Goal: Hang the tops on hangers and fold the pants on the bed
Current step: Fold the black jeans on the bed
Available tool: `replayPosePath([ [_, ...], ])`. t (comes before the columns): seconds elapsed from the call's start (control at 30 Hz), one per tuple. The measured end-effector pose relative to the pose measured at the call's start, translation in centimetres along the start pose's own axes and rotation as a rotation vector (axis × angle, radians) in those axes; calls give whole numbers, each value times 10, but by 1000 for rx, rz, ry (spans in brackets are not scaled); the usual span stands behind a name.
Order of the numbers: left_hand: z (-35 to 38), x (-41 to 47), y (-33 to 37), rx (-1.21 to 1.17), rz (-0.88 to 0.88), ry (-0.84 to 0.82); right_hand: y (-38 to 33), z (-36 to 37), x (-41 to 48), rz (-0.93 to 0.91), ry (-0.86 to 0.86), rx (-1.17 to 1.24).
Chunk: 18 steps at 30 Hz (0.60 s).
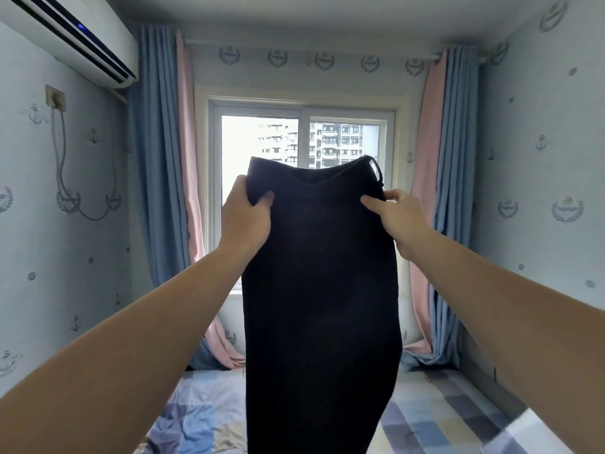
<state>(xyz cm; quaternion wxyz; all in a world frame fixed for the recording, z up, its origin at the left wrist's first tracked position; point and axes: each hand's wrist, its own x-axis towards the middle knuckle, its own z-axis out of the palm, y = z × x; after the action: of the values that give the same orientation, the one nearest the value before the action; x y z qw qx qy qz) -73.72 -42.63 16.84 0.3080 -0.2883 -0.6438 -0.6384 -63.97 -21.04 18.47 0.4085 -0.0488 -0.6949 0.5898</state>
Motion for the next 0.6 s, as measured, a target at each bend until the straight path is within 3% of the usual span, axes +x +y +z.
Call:
replayPosePath([
  [0.3,-22,-47,7,-20,-98,-47,10,-8,-48,62,-7,-16],
  [0.6,-45,-94,-106,3,-306,-65,120,46,-66,231,-56,-84],
])
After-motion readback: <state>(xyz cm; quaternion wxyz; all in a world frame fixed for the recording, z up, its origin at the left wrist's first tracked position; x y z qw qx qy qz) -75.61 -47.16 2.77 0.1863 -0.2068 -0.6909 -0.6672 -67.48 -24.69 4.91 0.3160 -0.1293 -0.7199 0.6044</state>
